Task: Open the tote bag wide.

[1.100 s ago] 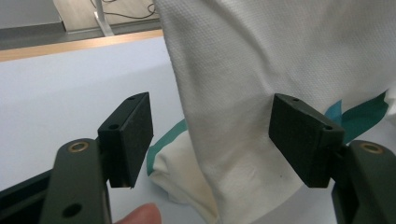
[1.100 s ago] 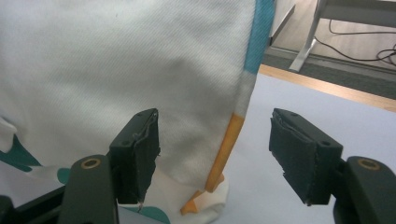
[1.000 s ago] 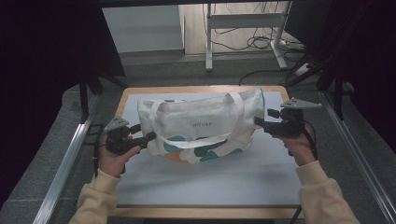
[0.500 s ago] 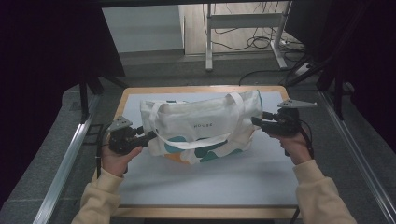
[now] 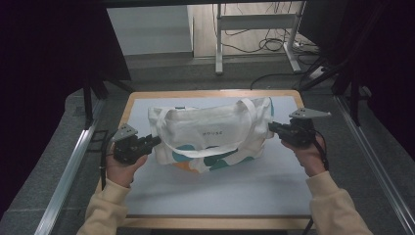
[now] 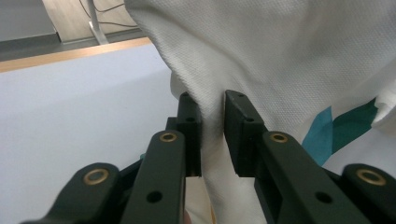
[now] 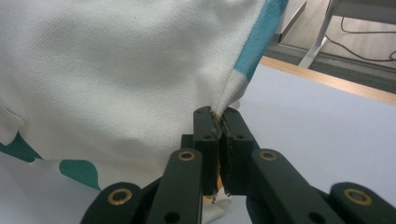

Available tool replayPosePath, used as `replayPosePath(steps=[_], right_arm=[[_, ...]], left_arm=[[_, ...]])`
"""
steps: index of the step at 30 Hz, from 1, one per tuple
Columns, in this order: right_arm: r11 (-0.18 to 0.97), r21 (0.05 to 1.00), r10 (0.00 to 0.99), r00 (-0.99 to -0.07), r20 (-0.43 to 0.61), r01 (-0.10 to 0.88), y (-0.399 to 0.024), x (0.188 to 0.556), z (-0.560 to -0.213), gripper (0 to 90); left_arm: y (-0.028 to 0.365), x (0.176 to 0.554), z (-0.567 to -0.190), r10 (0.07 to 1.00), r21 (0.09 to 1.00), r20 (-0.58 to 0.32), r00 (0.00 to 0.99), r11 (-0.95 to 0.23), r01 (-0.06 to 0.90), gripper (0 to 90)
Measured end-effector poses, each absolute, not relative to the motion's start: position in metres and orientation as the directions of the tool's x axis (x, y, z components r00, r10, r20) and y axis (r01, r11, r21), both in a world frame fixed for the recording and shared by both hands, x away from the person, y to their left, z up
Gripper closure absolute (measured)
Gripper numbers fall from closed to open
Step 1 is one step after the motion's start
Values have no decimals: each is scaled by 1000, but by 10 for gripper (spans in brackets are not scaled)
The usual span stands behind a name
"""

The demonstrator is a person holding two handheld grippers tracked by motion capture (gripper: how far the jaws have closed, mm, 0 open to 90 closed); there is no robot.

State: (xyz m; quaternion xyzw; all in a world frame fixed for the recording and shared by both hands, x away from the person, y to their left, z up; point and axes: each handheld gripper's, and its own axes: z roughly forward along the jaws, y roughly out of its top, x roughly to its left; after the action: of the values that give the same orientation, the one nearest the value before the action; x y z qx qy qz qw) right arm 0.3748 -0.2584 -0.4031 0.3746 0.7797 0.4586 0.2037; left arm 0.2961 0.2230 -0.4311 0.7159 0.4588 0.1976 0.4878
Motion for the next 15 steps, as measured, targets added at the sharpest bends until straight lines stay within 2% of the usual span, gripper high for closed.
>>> replayPosePath(steps=[15], right_arm=[[301, 891, 770, -638, -17, 339, -262, 357, -411, 856]], left_arm=[[227, 282, -436, 843, 893, -140, 519, -119, 434, 808]])
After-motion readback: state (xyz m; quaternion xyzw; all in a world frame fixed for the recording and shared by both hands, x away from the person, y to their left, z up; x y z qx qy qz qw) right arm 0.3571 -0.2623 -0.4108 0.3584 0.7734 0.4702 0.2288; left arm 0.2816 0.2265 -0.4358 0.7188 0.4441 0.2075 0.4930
